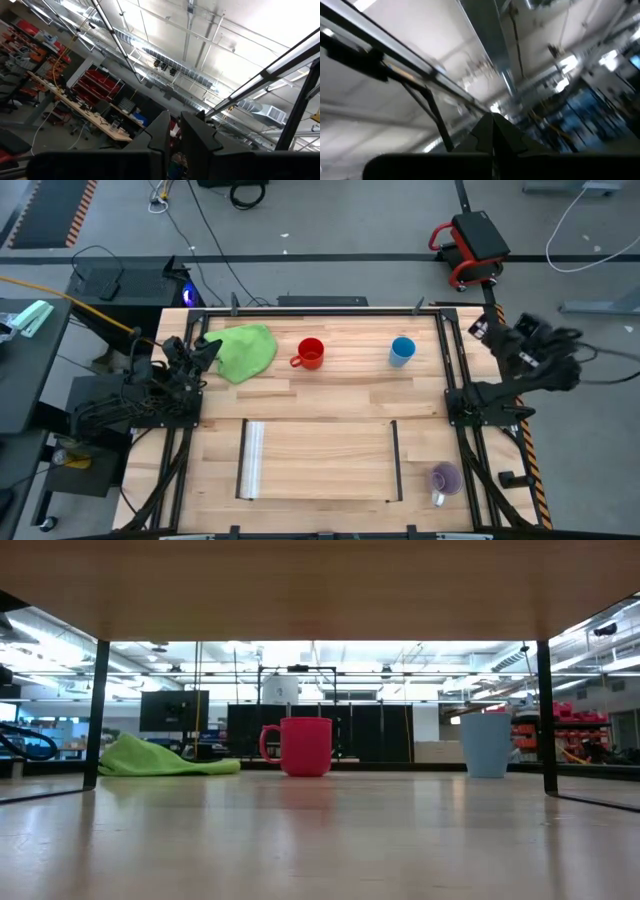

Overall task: Stack small to large cups/mugs on shelf
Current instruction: Put the purple mug on the shelf

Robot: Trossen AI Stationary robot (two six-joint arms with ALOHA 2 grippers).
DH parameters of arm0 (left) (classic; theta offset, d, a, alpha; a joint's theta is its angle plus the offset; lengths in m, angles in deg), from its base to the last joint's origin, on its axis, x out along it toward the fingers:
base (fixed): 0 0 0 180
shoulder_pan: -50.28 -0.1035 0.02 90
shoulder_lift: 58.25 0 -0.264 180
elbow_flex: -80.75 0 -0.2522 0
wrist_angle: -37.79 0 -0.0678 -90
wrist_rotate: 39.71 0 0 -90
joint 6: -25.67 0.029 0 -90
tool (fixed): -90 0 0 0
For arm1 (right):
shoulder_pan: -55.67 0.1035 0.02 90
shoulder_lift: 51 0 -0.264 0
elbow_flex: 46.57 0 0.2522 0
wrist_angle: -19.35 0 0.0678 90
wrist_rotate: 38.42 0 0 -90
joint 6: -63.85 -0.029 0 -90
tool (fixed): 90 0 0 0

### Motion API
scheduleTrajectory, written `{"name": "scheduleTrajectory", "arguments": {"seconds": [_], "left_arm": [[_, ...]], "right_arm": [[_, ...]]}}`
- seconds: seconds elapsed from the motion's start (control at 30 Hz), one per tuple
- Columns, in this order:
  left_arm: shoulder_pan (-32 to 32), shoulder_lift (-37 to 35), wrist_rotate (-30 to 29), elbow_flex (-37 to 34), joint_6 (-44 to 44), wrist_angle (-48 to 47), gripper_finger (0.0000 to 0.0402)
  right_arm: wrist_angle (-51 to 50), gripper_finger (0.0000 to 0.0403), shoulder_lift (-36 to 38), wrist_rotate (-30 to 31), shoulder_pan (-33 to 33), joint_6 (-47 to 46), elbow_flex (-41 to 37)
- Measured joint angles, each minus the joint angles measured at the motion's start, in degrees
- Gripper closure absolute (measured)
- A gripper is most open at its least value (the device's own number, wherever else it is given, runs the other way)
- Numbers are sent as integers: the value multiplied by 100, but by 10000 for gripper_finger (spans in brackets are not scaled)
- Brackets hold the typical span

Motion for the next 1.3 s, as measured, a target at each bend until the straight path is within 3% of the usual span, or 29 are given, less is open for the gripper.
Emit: {"name": "scheduleTrajectory", "arguments": {"seconds": [0.13, 0.37, 0.57, 0.7, 0.83, 1.3], "left_arm": [[1, 0, 2, 0, -2, -7, 347], [-1, 0, 2, -2, -33, -8, 346], [-1, 0, 3, -2, -275, -13, 351], [1, 0, 20, -2, -436, -19, 346], [1, 0, 22, -2, -444, -32, 343], [-1, 0, 22, -4, -437, -101, 346]], "right_arm": [[-2276, 393, -784, -16, 0, -791, 1526], [-6957, 393, -2504, -151, 0, -3291, 3961], [-10048, 393, -3812, -741, 0, -4276, 5025], [-10030, 393, -4225, -1205, 139, -4238, 4978], [-10189, 393, -4459, -1215, 640, -4569, 4942], [-10184, 393, -5352, -565, 3591, -7451, 4936]]}}
